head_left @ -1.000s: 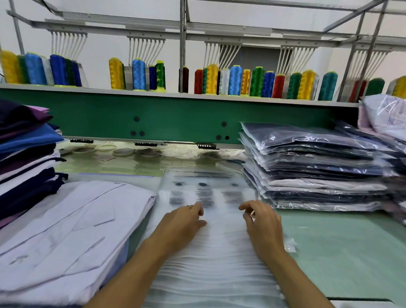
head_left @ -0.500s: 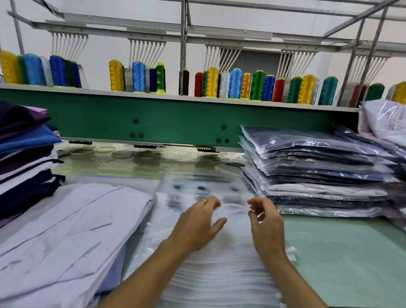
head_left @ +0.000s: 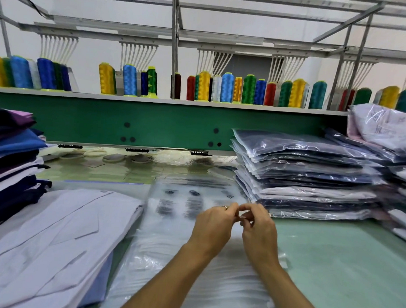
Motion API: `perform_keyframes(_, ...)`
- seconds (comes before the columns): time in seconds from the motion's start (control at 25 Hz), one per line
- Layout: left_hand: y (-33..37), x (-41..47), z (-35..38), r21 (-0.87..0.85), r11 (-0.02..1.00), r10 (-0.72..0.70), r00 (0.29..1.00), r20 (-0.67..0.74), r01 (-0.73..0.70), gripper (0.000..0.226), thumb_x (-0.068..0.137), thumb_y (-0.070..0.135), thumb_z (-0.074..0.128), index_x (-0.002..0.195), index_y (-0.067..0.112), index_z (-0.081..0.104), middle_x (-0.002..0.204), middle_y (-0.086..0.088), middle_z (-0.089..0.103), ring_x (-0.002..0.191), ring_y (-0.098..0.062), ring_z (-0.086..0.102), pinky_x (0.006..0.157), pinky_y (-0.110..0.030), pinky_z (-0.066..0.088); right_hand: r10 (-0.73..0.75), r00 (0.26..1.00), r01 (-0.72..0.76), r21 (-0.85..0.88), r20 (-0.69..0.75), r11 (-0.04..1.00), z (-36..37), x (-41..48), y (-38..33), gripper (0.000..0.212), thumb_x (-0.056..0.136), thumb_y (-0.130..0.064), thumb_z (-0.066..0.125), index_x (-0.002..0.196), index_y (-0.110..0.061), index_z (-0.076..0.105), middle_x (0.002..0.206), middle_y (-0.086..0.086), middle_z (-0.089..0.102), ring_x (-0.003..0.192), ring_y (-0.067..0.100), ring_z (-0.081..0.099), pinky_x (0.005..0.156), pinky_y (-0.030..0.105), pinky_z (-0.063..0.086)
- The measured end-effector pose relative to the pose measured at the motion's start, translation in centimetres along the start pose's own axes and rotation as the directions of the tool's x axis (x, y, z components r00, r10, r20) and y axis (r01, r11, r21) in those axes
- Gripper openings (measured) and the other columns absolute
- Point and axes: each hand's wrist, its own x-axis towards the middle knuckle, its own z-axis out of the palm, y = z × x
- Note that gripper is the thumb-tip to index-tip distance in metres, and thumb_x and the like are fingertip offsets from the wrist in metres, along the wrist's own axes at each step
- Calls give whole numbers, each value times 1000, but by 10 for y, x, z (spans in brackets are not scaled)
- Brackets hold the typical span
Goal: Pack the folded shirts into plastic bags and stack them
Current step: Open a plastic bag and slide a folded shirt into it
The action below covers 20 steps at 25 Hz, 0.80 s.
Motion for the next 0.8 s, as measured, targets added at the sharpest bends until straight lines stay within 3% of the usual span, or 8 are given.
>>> perform_keyframes(0.08,-6,-3,-2,39,999,-38,998,41,36,4,105,25,50,103,21,50,95,1,71,85,-28,66,58,-38,49,27,1000,-26,-46,16,999,1,1,3,42,83,16,62,97,-22,73,89,-9,58,73,9,65,67,30,54)
perform_keyframes(0.16,-21,-10,-8,82,991,-113,991,78,106,13,103,18,52,97,23,42,97,-1,72,86,-29,67,58,-36,48,79,997,-79,-57,11,995,0,3,7,41,86,16,58,97,-19,76,88,-8,54,70,9,64,63,20,51)
perform_keyframes(0.28,-48,-27,-22,114,973,-212,972,105,200,16,103,15,52,95,23,40,98,0,72,88,-27,67,57,-32,40,125,992,-124,-33,18,992,0,4,11,40,87,16,56,94,-16,79,88,-3,55,70,12,64,66,24,54)
perform_keyframes(0.36,-63,-38,-32,145,955,-275,956,103,259,16,102,13,50,96,22,38,101,1,72,90,-26,66,57,-33,39,141,990,-141,-28,10,990,2,5,14,41,87,16,55,92,-17,78,90,-1,56,71,10,63,66,18,51)
perform_keyframes(0.56,-95,-64,-49,121,910,-411,904,116,398,20,93,-1,41,98,18,39,106,1,71,105,-21,67,73,-43,54,168,985,-169,-36,-36,985,2,5,16,40,86,17,58,89,-17,78,88,-4,55,71,3,59,62,5,46)
perform_keyframes(0.64,-100,-68,-53,117,888,-456,886,84,446,23,91,-4,40,97,18,36,104,-1,69,104,-23,65,69,-41,52,206,977,-206,-7,-47,978,2,7,20,39,87,17,58,89,-17,78,90,0,58,72,9,62,67,13,53)
perform_keyframes(0.72,-103,-69,-55,113,860,-504,863,33,498,27,90,-9,41,96,17,34,101,-5,67,99,-29,63,64,-41,45,267,962,-263,60,-63,963,3,9,24,38,89,16,56,89,-15,78,93,3,61,76,21,67,74,34,61)
perform_keyframes(0.8,-105,-67,-56,112,841,-534,846,7,530,29,87,-14,42,100,12,37,102,-12,64,98,-32,63,67,-42,47,313,946,-304,108,-81,947,3,10,27,40,89,16,55,88,-17,77,95,6,64,77,25,69,76,41,61)
